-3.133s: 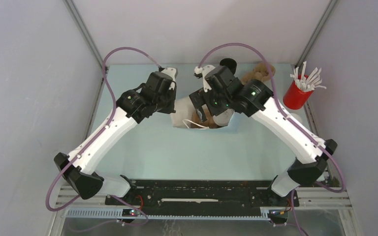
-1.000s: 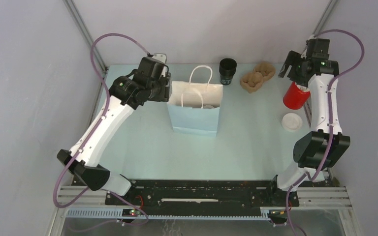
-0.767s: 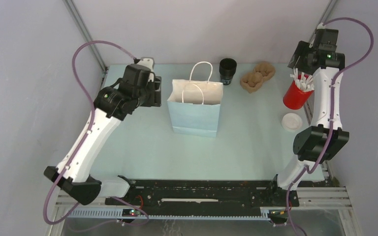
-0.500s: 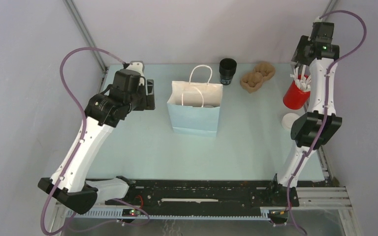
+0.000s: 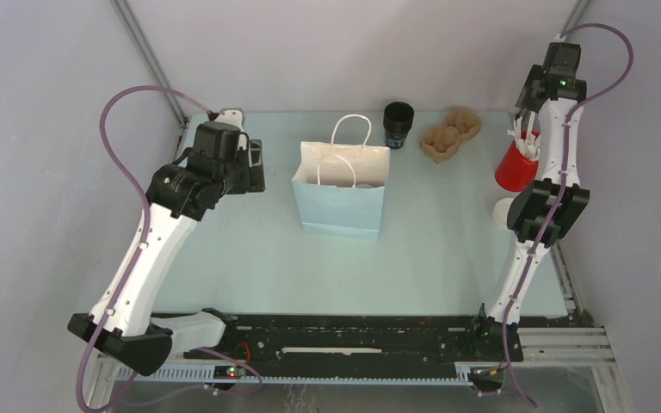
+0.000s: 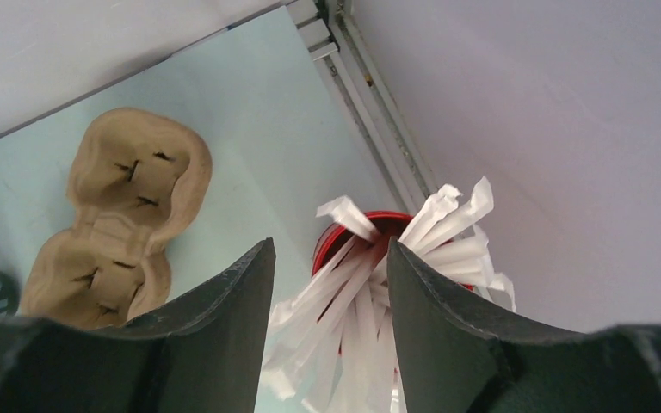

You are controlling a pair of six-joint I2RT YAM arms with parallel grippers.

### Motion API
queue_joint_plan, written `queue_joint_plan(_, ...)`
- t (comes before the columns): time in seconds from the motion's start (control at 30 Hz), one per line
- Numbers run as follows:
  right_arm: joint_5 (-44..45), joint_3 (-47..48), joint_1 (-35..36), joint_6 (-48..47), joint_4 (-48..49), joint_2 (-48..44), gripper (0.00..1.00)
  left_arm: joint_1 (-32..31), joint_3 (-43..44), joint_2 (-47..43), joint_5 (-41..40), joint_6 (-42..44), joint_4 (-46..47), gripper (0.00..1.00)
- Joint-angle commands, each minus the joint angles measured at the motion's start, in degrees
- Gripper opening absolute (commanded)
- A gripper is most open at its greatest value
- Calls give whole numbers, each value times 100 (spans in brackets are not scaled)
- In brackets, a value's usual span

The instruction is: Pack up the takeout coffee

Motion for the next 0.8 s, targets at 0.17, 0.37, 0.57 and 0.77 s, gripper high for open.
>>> queue_joint_plan(0.17, -75, 601, -123, -185, 474, 567, 54, 202, 218, 109, -134, -6, -105, 75)
queue_joint_plan(0.37, -27, 726, -117, -185, 731, 824, 45, 214, 470, 238, -201, -85, -446, 75)
queue_joint_plan(0.57, 397, 817, -36, -687, 966, 989, 22, 217, 611, 203, -277, -122, -673, 75)
queue_joint_plan(0.77, 625, 1139, 53, -814, 1076, 738, 0, 212, 599, 20, -196, -157, -715, 74)
